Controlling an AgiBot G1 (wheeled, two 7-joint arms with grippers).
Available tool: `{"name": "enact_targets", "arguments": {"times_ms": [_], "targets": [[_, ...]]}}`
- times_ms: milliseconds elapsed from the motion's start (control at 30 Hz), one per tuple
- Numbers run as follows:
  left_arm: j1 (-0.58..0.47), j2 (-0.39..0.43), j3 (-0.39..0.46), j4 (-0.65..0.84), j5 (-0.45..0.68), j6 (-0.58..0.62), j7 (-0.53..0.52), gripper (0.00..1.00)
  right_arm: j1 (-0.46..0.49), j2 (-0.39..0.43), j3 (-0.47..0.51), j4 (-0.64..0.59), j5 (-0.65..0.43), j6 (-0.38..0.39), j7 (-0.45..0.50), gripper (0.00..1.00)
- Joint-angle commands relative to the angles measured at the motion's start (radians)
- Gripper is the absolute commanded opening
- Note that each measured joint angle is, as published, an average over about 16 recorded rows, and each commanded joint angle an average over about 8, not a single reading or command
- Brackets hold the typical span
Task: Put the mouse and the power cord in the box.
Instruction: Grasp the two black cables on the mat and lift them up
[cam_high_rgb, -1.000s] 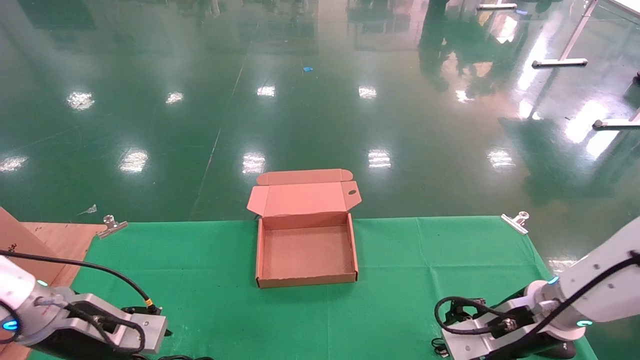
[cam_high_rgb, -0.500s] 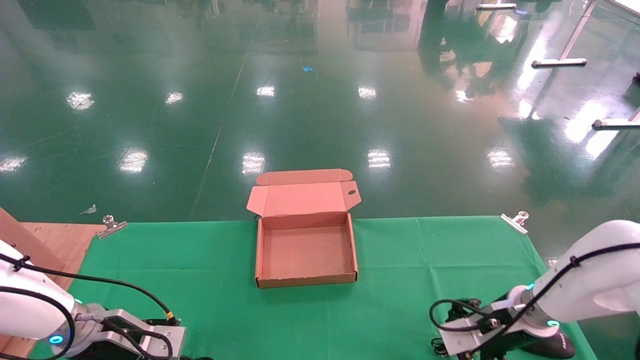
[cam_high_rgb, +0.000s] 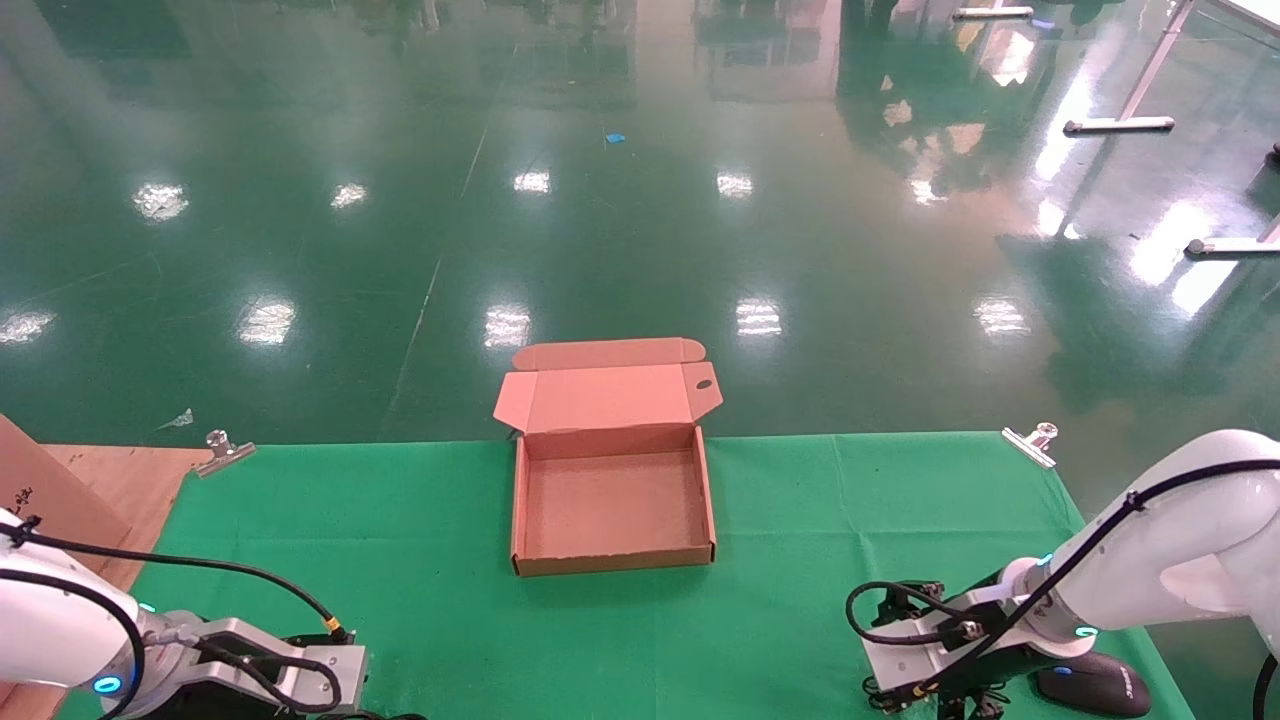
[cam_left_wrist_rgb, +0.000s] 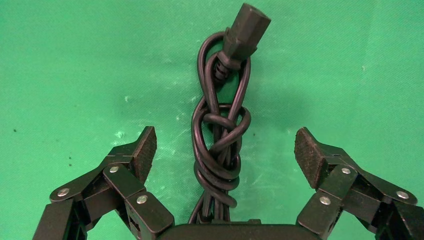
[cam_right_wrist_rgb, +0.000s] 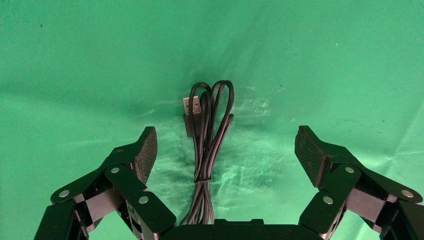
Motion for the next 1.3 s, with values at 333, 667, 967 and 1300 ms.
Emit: {"name": "enact_targets", "arguments": {"times_ms": [333, 667, 967, 1300], "targets": [[-0.019, 0.017, 0.002, 0.060, 0.002, 0.008, 0.039, 0.00, 0.020, -0.019, 0.000, -0.074, 0.000, 0.015, -0.058, 0.00], [-0.024, 0.028, 0.001, 0.093, 0.001, 0.006, 0.058, 0.00, 0.021, -0.020, 0.005, -0.105, 0.008, 0.026, -0.082, 0.00], [-0.033, 0.031, 0.000, 0.111, 0.000, 0.007, 0.071, 0.00, 0.022, -0.024, 0.008, -0.118, 0.011, 0.030, -0.093, 0.00], [-0.033, 0.030, 0.001, 0.126, 0.001, 0.016, 0.083, 0.00, 0.020, -0.024, 0.010, -0.128, 0.014, 0.021, -0.101, 0.00]]}}
